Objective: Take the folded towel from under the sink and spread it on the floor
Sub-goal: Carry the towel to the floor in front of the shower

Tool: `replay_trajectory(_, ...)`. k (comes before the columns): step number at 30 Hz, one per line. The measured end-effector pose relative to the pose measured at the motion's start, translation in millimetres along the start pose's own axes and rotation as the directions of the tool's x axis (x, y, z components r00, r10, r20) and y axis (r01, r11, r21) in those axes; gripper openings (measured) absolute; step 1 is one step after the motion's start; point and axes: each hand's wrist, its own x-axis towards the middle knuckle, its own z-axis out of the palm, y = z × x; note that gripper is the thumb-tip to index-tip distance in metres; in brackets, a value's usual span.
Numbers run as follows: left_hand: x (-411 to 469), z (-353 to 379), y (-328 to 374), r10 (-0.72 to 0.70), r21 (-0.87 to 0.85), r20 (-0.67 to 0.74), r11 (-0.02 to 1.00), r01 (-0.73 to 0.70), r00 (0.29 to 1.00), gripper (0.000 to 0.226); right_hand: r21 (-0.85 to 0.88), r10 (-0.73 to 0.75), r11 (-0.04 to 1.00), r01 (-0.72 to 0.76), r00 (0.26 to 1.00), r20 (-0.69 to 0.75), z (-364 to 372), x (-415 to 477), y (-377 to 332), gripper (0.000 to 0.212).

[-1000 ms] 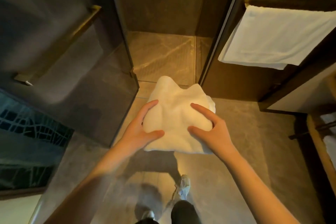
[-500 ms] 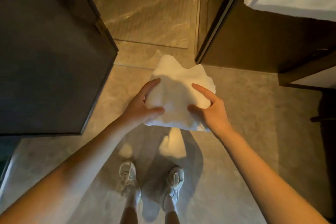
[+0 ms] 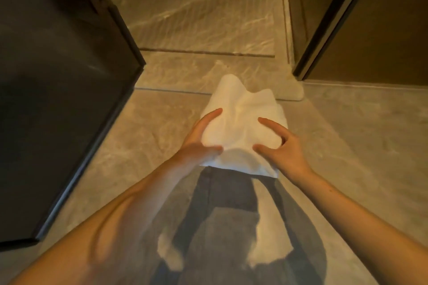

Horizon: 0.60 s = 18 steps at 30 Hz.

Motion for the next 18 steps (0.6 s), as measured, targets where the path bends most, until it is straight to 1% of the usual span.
replay_trajectory(2, 29.5, 10.9, -56.2, -0.067, 0.044, 0.059, 0.997, 0.064, 0.996, 0.089, -0.04, 0.043, 0.998, -0.042, 0.999, 0.029, 20.2, 11.8, 59.4, 0.064)
replay_trajectory(4, 48.5, 22.1, -105.2, -0.183, 0.108, 0.105, 0.979, 0.172, 0.977, 0.092, -0.077, 0.139, 0.988, -0.134, 0.988, 0.063, 36.6, 16.7, 111.5, 0.074)
replay_trajectory(6, 55.7, 32.2, -138.4, -0.248, 0.194, 0.067, 0.953, 0.232, 0.966, 0.096, -0.027, 0.206, 0.979, -0.204, 0.975, 0.088, 44.5, 19.1, 147.6, 0.079)
replay_trajectory(7, 56.3, 36.0, -147.2, -0.248, 0.224, 0.044, 0.946, 0.232, 0.968, 0.098, -0.011, 0.213, 0.977, -0.213, 0.972, 0.098, 44.6, 19.6, 157.3, 0.079)
replay_trajectory(8, 56.6, 38.2, -151.4, -0.244, 0.25, 0.042, 0.941, 0.226, 0.969, 0.099, -0.031, 0.216, 0.976, -0.214, 0.971, 0.102, 42.7, 20.6, 161.9, 0.08)
replay_trajectory(10, 59.1, 35.1, -150.9, -0.252, 0.334, 0.107, 0.92, 0.204, 0.962, 0.105, -0.093, 0.224, 0.972, -0.215, 0.968, 0.109, 39.3, 23.9, 163.0, 0.082)
replay_trajectory(12, 65.9, 26.7, -144.7, -0.281, 0.482, 0.186, 0.861, 0.162, 0.941, 0.111, -0.112, 0.22, 0.972, -0.206, 0.968, 0.121, 39.3, 25.3, 163.5, 0.084)
replay_trajectory(13, 69.2, 23.1, -139.3, -0.282, 0.574, 0.192, 0.809, 0.125, 0.94, 0.11, -0.131, 0.214, 0.972, -0.198, 0.969, 0.125, 40.9, 24.9, 163.5, 0.084)
replay_trajectory(14, 70.9, 20.7, -133.6, -0.249, 0.667, 0.179, 0.742, 0.069, 0.952, 0.107, -0.162, 0.215, 0.968, -0.194, 0.969, 0.122, 42.8, 23.9, 162.1, 0.084)
replay_trajectory(15, 70.9, 20.2, -127.4, -0.175, 0.748, 0.158, 0.664, -0.002, 0.972, 0.103, -0.222, 0.219, 0.956, -0.193, 0.971, 0.1, 44.6, 22.6, 159.0, 0.082)
replay_trajectory(16, 69.3, 20.7, -122.2, -0.066, 0.805, 0.139, 0.589, -0.074, 0.988, 0.099, -0.323, 0.21, 0.929, -0.182, 0.976, 0.053, 46.5, 21.3, 154.9, 0.081)
replay_trajectory(17, 66.6, 21.6, -118.7, 0.057, 0.84, 0.135, 0.523, -0.145, 0.989, 0.094, -0.456, 0.17, 0.876, -0.154, 0.985, -0.006, 49.3, 20.2, 150.3, 0.079)
replay_trajectory(18, 63.5, 22.7, -117.4, 0.171, 0.859, 0.153, 0.464, -0.216, 0.973, 0.087, -0.581, 0.087, 0.808, -0.101, 0.995, -0.053, 52.3, 19.6, 144.4, 0.076)
